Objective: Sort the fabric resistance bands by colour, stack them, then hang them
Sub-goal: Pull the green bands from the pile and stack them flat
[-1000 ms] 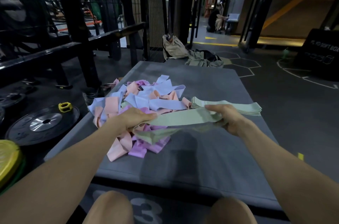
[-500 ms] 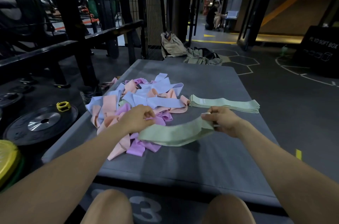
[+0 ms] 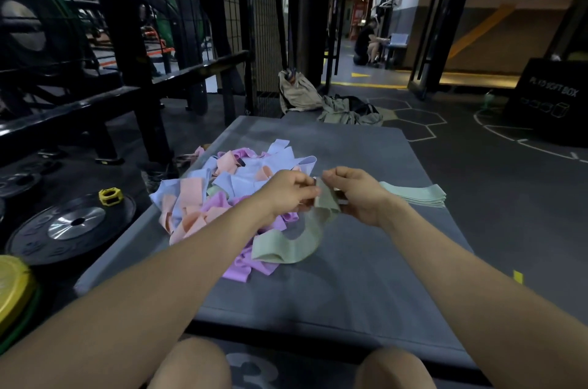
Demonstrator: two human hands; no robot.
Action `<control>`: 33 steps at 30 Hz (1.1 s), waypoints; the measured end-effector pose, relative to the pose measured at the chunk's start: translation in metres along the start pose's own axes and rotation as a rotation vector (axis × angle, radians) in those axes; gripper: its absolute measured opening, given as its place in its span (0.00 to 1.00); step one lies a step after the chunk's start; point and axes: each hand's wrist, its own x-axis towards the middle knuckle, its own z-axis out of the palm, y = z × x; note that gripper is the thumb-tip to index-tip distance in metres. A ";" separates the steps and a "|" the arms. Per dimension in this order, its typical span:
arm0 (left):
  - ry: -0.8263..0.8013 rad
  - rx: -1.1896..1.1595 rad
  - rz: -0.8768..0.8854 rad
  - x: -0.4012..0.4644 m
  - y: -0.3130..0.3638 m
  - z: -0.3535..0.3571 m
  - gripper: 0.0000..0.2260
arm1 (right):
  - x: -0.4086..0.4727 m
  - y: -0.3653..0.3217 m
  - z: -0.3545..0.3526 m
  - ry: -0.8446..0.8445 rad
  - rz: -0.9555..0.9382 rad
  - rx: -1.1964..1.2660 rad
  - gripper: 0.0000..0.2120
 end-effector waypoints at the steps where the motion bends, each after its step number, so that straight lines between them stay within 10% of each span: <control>1: -0.002 0.016 0.019 -0.001 0.006 -0.003 0.06 | -0.001 -0.003 -0.002 -0.009 -0.010 0.014 0.10; 11: 0.131 -0.136 0.104 -0.004 0.060 -0.024 0.10 | -0.004 -0.029 0.007 -0.061 -0.259 -0.131 0.05; 25: 0.616 -0.351 0.049 0.022 0.020 -0.064 0.14 | -0.032 0.025 -0.058 0.007 0.022 -0.759 0.09; 33: 0.676 -0.259 -0.065 0.061 -0.027 -0.047 0.12 | -0.022 0.063 -0.106 0.344 0.180 -0.214 0.13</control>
